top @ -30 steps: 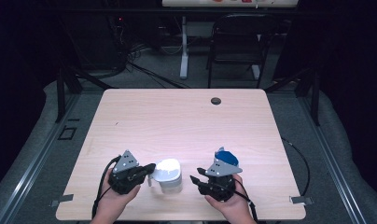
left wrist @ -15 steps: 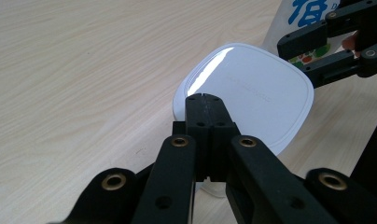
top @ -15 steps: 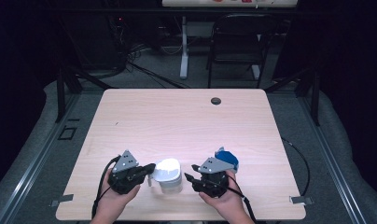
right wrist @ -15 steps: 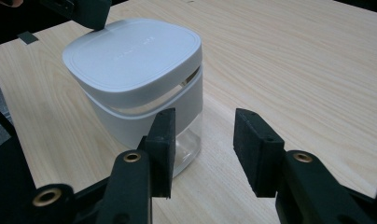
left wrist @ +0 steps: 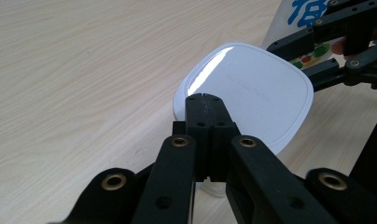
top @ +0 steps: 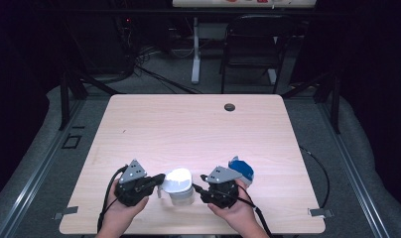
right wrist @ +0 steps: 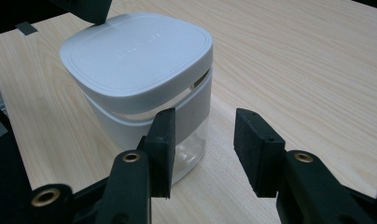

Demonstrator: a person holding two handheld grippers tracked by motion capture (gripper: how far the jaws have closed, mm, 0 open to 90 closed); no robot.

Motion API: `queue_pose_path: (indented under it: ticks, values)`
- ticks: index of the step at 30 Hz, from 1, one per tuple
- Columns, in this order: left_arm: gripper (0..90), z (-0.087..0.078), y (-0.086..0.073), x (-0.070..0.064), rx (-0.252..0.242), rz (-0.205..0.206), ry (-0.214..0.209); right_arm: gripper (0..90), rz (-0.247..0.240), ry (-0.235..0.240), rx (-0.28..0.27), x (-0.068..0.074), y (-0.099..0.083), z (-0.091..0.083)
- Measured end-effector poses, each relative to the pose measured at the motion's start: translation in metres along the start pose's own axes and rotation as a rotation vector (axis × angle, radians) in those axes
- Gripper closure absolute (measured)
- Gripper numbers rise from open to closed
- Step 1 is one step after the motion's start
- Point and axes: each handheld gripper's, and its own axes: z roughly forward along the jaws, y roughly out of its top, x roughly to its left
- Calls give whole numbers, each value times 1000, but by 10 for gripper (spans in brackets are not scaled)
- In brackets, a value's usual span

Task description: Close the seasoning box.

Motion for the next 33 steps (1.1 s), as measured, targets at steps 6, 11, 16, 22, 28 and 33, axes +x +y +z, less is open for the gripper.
queue_pose_path:
  ticks: [6,11,16,22,28,33]
  values:
    - [900,1,-1,0,-11,-4,2,588,-4,1,-9,0,2,-1]
    - [896,-1,-1,0,0,-4,2,588,-11,2,-6,0,3,-2]
    - [859,-6,-2,4,-25,-8,10,588,-8,6,-15,1,5,-3]
    - [816,-11,-8,12,-28,-37,23,588,-18,6,-23,3,8,-4]
    - [757,-9,-16,17,-18,-47,29,588,-19,9,-36,5,11,-5]
    - [723,-8,-21,20,-36,-49,30,588,-14,10,-42,6,12,-5]
